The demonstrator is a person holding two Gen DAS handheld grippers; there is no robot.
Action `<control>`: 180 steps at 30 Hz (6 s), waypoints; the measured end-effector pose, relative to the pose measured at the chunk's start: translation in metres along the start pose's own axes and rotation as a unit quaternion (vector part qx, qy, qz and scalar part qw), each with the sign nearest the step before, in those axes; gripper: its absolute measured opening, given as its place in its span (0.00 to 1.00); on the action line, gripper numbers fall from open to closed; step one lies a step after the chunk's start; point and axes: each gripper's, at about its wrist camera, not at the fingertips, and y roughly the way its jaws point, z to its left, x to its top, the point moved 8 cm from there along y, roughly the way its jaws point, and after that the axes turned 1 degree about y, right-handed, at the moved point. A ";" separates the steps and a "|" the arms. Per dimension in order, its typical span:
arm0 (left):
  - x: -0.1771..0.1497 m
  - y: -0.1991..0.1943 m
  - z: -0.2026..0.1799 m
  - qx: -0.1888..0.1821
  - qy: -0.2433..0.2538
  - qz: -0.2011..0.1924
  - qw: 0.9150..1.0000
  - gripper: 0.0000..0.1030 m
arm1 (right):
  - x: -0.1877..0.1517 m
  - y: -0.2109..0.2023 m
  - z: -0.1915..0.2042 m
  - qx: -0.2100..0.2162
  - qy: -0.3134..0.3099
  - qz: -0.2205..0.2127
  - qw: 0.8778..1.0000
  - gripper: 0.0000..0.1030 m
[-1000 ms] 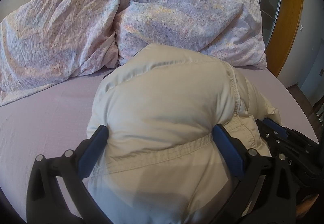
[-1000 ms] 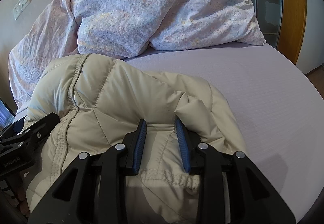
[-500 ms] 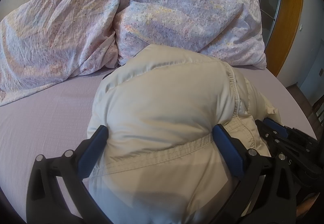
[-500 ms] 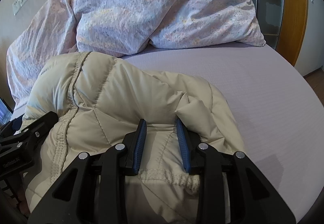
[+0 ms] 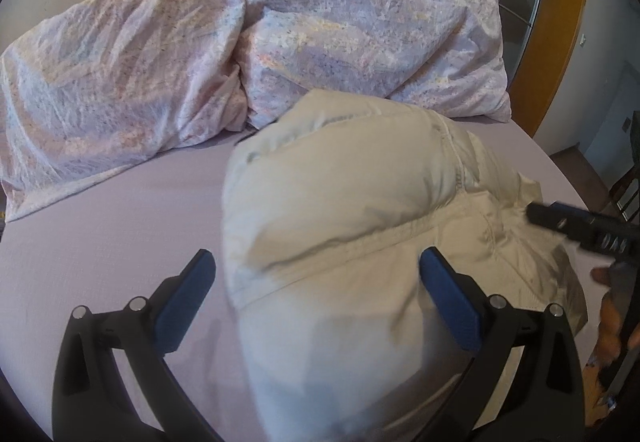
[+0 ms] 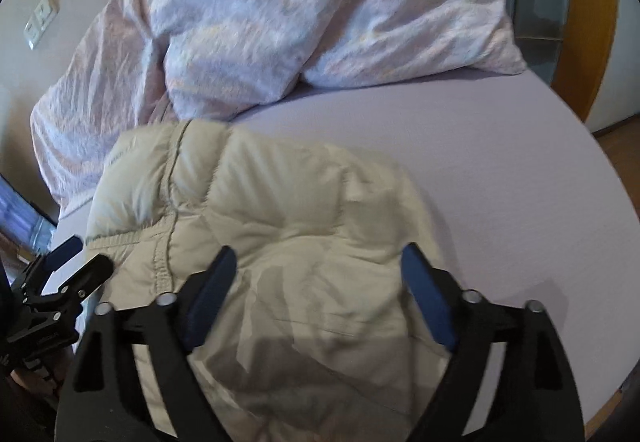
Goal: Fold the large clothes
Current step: 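Lift the beige jacket bundle with both tools and roll it over, then lower the bundle onto the sheet and grip its edges with both tools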
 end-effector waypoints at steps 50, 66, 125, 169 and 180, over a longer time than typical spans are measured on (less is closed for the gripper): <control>-0.037 0.024 0.024 -0.194 -0.154 0.106 0.963 0.98 | -0.052 0.052 -0.005 0.303 0.184 0.286 0.890 0.99; -0.047 0.043 0.033 -0.244 -0.218 0.147 0.934 0.98 | -0.058 0.060 -0.006 0.319 0.193 0.290 0.882 0.99; 0.038 0.007 0.191 0.015 -0.140 0.021 0.990 0.86 | 0.005 0.060 0.119 0.212 0.096 0.188 0.954 0.75; 0.045 0.032 0.127 0.061 -0.030 -0.002 0.998 0.97 | 0.009 0.081 0.165 0.080 -0.091 0.060 0.991 0.37; 0.039 0.046 0.130 0.068 -0.028 -0.007 0.997 0.98 | 0.003 0.085 0.161 0.093 -0.094 0.034 0.991 0.37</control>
